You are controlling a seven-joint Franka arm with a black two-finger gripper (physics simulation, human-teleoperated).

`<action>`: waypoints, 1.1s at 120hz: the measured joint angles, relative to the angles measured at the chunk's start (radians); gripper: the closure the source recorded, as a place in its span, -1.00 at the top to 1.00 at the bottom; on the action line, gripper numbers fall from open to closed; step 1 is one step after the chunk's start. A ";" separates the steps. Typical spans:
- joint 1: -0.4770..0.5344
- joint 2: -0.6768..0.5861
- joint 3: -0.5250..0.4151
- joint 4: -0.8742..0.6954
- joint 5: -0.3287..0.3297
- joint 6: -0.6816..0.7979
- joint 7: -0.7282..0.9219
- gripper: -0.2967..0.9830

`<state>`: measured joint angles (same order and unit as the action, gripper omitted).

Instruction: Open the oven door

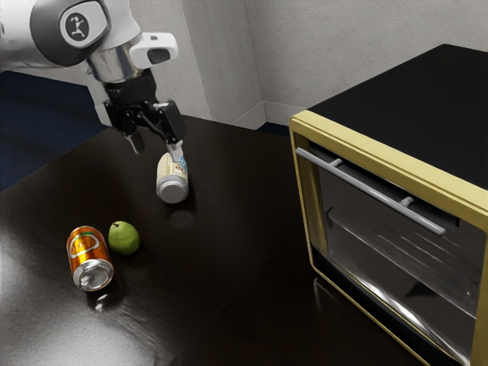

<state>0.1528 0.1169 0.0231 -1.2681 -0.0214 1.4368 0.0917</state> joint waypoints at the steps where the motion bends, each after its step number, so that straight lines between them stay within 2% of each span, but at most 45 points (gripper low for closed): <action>1: -0.001 0.000 0.000 0.000 0.000 -0.001 0.002 0.54; 18: -0.008 0.002 0.001 0.005 -0.002 -0.016 0.027 0.54; 24: 0.001 -0.055 -0.007 0.079 -0.003 -0.027 0.053 0.54; 28: 0.082 -0.140 -0.096 0.106 -0.014 -0.016 0.128 0.54; 32: 0.225 -0.193 -0.249 0.120 -0.016 -0.020 0.221 0.54; 34: 0.259 -0.209 -0.323 0.126 -0.003 -0.023 0.266 0.54; 36: 0.237 -0.222 -0.376 0.129 -0.004 -0.028 0.309 0.54; 42: 0.053 -0.258 -0.457 0.115 -0.024 -0.027 0.432 0.53; 46: -0.002 -0.350 -0.450 -0.021 -0.070 0.015 0.511 0.52; 56: -0.028 -0.544 -0.418 -0.330 -0.200 0.168 0.711 0.53; 64: -0.085 -0.591 -0.411 -0.455 -0.269 0.302 0.864 0.53; 72: -0.113 -0.570 -0.417 -0.489 -0.309 0.413 1.001 0.54; 100: -0.125 -0.440 -0.442 -0.505 -0.334 0.664 1.374 0.54; 132: -0.109 -0.400 -0.420 -0.550 -0.335 0.771 1.650 0.54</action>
<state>0.0442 -0.2832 -0.3967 -1.8179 -0.3566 2.2073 1.7414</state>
